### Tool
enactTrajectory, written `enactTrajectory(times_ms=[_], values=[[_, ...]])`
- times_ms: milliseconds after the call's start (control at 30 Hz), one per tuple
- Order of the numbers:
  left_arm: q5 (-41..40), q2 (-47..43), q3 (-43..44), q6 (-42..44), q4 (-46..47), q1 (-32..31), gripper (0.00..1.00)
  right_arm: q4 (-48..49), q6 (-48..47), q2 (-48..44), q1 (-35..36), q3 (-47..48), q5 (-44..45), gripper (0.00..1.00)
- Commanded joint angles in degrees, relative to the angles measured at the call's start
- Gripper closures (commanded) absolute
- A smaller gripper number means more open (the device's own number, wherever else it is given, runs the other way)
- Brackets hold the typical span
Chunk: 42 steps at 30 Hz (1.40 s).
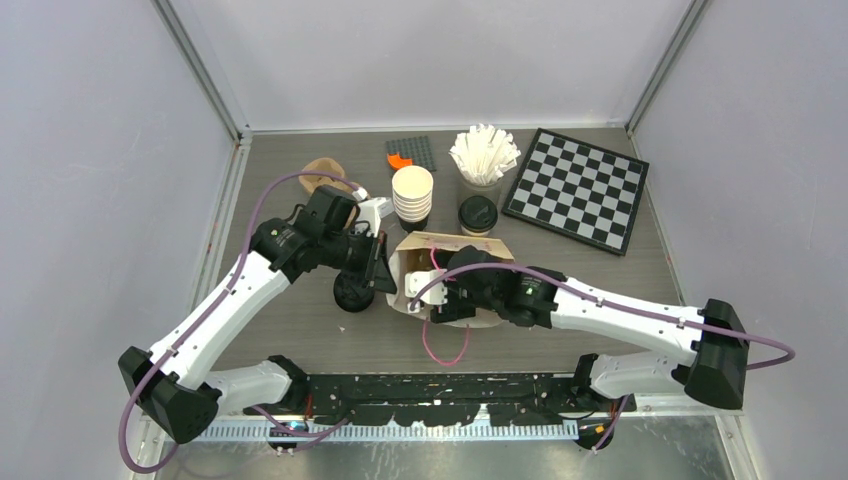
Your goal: Pack the takeout coffee
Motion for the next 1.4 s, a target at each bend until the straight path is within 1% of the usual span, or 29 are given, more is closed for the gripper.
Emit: enactTrajectory(times_ms=[0,533,633,800,1133,1367], values=[[3.2,-1.3,-0.2,-0.4,2.6,-0.3,0.98,6.1,-2.2,0.4,0.2,-1.0,3.0,0.34],[3.8,-2.6,-0.8,-0.3,2.3,-0.3,0.95,8.5,-2.9,-0.8,0.2,-4.4,7.4,0.35],[3.7,-2.8,-1.4,-0.2,2.4,-0.3,0.94,6.8,-2.6,-1.8,0.3,-3.2,6.1,0.35],[2.9,-2.5,-1.6,0.6,2.1,-0.3,0.94,-0.1,-2.2,-4.3,0.4,-0.2,3.7,0.35],[3.0,-3.3,-1.7,1.9,1.7,-0.3,0.93,-2.7,-5.9,-8.6,0.7,-2.9,6.3,0.34],[2.3,-4.8,-2.4,3.2,2.1,-0.4,0.92,-1.6,-7.4,-8.1,0.2,-3.3,7.9,0.34]])
